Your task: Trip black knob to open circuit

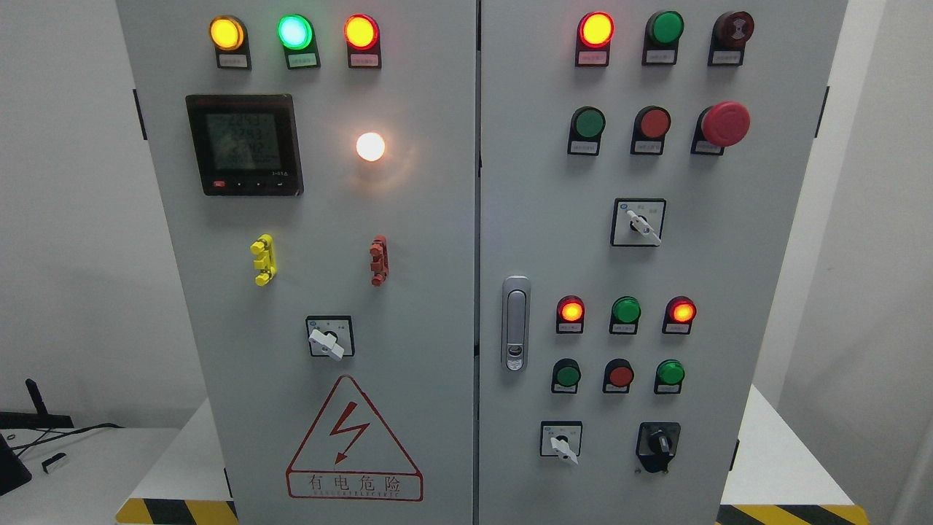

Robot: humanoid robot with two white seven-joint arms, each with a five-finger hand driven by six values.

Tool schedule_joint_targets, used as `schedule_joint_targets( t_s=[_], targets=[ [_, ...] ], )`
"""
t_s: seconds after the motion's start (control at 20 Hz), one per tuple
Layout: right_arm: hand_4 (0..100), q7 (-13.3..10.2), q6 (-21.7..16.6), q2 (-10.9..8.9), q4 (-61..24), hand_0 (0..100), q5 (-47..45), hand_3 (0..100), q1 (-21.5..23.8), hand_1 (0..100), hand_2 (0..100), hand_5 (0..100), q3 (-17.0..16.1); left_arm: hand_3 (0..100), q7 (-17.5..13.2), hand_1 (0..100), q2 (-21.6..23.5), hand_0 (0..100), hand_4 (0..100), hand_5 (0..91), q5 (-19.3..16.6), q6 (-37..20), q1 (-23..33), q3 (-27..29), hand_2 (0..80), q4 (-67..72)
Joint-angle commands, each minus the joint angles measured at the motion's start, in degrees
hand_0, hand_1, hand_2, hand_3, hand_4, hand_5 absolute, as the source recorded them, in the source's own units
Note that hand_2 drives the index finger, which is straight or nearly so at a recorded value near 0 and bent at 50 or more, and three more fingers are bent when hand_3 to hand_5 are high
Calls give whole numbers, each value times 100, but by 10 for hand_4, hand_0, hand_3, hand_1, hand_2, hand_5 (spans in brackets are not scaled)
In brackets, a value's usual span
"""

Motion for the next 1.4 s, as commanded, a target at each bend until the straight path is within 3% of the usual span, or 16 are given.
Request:
schedule_joint_targets(
  t_s=[0.0,0.1,0.3,0.4,0.5,0.6,0.85,1.0,1.35],
  targets=[
    [463,12,2,-17,-1511,327,94,532,-301,450,334,464,-367,0,-2,389,-6,120,0,0,-176,3,0,0,0,-6],
    [473,12,80,-17,-1590,327,224,539,-459,459,342,484,-367,0,-2,389,3,120,0,0,-176,3,0,0,0,3],
    [486,12,694,9,-1643,247,559,542,-933,544,364,509,-358,0,-2,389,-6,120,0,0,-176,3,0,0,0,3],
    [505,12,1115,9,-1643,212,822,551,-1171,573,376,564,-323,0,-2,389,3,120,0,0,-176,3,0,0,0,-6],
    [578,12,1511,9,-1643,161,893,592,-1382,617,388,696,-262,0,-2,389,3,120,0,0,-176,3,0,0,0,3],
    [610,20,1723,18,-1643,137,902,613,-1593,643,389,763,-95,0,-2,389,3,120,0,0,-176,3,0,0,0,-6],
    [680,205,2408,27,-1643,113,893,653,-2032,696,384,850,300,0,-2,389,3,120,0,0,-176,3,0,0,0,-6],
    [756,205,2568,27,-1625,119,893,717,-2156,708,383,929,511,0,-2,389,-6,120,0,0,-176,3,0,0,0,3],
    [810,214,3060,36,-1520,140,885,764,-2490,707,425,962,951,0,-2,389,-6,120,0,0,-176,3,0,0,0,-6]
  ],
)
